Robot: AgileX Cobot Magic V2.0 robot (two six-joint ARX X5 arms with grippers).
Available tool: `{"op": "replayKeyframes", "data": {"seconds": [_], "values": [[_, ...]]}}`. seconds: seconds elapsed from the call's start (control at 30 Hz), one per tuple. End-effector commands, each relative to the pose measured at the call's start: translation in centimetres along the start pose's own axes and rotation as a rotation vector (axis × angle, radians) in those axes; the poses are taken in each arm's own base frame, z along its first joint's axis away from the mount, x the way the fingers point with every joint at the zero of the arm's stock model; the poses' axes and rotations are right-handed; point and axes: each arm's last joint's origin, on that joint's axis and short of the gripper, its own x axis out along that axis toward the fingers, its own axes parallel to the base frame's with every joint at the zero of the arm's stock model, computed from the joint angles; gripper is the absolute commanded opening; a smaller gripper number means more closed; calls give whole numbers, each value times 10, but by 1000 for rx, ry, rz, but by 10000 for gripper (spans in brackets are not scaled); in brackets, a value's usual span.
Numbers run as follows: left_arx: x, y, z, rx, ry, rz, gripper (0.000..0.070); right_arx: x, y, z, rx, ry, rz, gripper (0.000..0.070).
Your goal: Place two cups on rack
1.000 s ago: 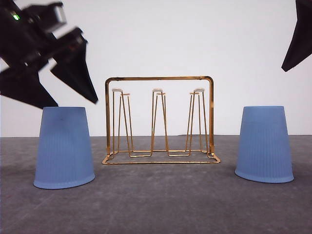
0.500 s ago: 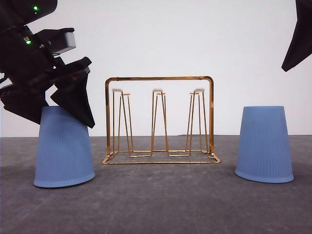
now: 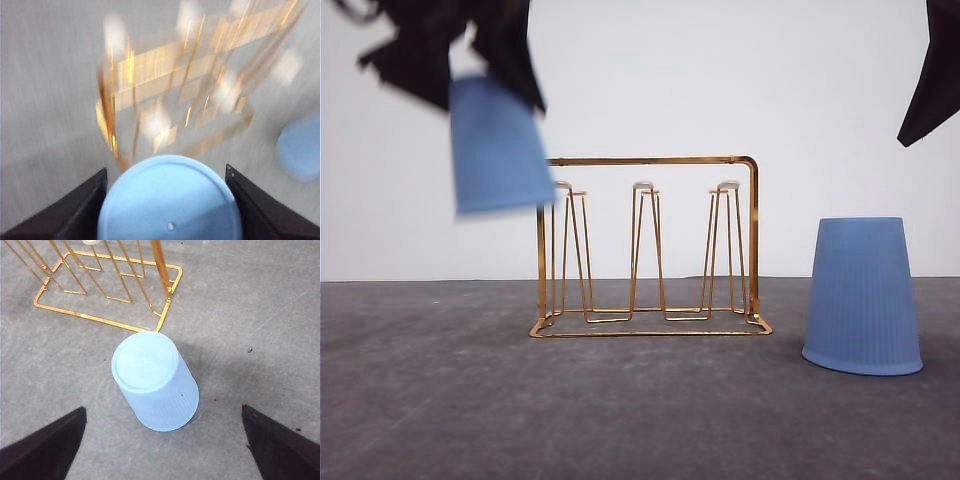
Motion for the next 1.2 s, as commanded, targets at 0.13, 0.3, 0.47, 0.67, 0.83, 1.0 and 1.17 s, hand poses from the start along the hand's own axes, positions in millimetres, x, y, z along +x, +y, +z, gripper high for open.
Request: {"op": "replayKeyframes", "data": {"seconds": [0.13, 0.3, 0.47, 0.67, 0.83, 1.0, 1.17], "values": [[-20, -7, 35, 70, -134, -13, 314, -1, 1, 5, -14, -14, 7, 630], [6, -4, 35, 77, -104, 14, 325, -1, 1, 5, -14, -13, 7, 630], [56, 1, 26, 88, -13, 27, 325, -1, 1, 5, -14, -13, 7, 630], [100, 6, 13, 84, 66, 44, 440, -1, 1, 5, -15, -14, 4, 630], [109, 8, 9, 83, 89, 42, 517, -1, 1, 5, -18, -14, -4, 630], [107, 7, 11, 83, 84, 42, 517, -1, 1, 5, -23, -16, -4, 631], [88, 5, 17, 84, 53, 41, 516, 3, 3, 10, -42, -48, 21, 632]]}}
